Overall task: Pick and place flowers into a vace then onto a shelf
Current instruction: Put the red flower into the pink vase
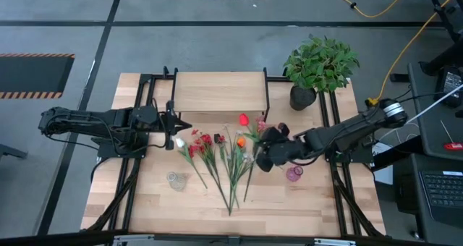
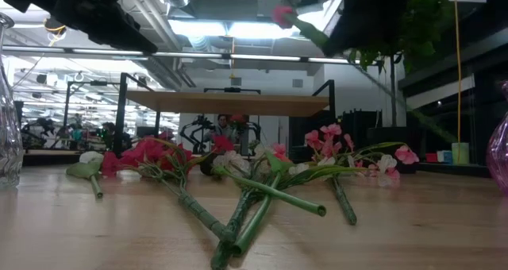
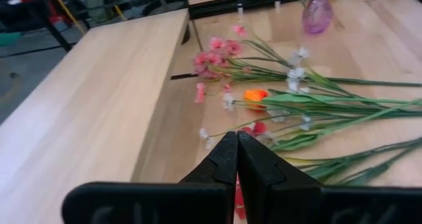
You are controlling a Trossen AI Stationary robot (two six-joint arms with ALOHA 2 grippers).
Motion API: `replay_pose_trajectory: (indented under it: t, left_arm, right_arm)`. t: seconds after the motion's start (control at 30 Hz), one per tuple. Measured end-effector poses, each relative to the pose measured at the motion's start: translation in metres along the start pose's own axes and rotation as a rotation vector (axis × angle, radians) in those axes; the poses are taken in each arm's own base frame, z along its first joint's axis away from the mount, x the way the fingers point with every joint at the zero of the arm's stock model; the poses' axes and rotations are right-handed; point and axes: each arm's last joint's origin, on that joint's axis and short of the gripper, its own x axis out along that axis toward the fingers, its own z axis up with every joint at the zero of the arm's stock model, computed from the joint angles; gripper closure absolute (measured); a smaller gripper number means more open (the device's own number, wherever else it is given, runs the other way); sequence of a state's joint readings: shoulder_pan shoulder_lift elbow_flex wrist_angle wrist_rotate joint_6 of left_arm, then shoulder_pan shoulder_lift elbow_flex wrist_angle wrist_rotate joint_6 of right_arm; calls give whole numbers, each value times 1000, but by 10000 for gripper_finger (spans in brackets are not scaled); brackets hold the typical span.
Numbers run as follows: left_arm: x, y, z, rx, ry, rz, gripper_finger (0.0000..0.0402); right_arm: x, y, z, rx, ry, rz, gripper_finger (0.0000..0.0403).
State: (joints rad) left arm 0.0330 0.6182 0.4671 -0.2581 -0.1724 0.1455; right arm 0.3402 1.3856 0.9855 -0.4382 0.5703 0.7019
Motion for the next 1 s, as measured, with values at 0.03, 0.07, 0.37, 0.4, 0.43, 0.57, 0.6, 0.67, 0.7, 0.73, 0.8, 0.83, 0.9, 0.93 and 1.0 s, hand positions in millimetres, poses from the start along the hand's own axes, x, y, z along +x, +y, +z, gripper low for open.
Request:
replay_pose_trajectory:
  t: [0.03,0.07,0.37,0.4,0.43,0.57,0.6,0.67,0.7,0.73,0.8,0.83,0.9,0.93,1.0]
  left_arm:
    - [0,0,0,0,0,9,399]
    - [0,0,0,0,-1,16,399]
    - [0,1,0,55,2,26,397]
    - [0,1,0,62,1,27,398]
    - [0,1,0,67,0,28,399]
    - [0,1,1,84,-1,29,400]
    - [0,1,1,84,-1,29,400]
    - [0,1,1,76,-1,29,397]
    - [0,1,1,70,-2,29,396]
    - [0,1,1,59,-2,29,394]
    - [0,1,1,30,-3,29,394]
    - [0,1,1,19,-2,28,394]
    - [0,1,1,-3,-3,28,396]
    - [0,1,1,-13,-3,28,397]
    - [0,1,1,-32,-3,29,399]
  right_arm:
    - [0,-5,-3,-18,-24,16,399]
    - [-1,-9,-5,-38,-59,41,399]
    - [-27,-34,-16,-157,-258,222,399]
    - [-29,-35,-19,-165,-267,228,399]
    - [-31,-37,-20,-172,-275,235,399]
    - [-40,-41,-26,-183,-301,272,399]
    - [-43,-42,-28,-188,-302,281,399]
    - [-47,-44,-33,-208,-310,298,399]
    - [-50,-45,-35,-213,-316,310,399]
    - [-53,-46,-36,-219,-324,322,399]
    - [-59,-49,-39,-242,-340,343,399]
    - [-63,-50,-41,-254,-350,355,400]
    - [-71,-55,-42,-266,-375,381,400]
    - [-76,-57,-43,-270,-386,393,400]
    - [-86,-63,-42,-279,-413,401,400]
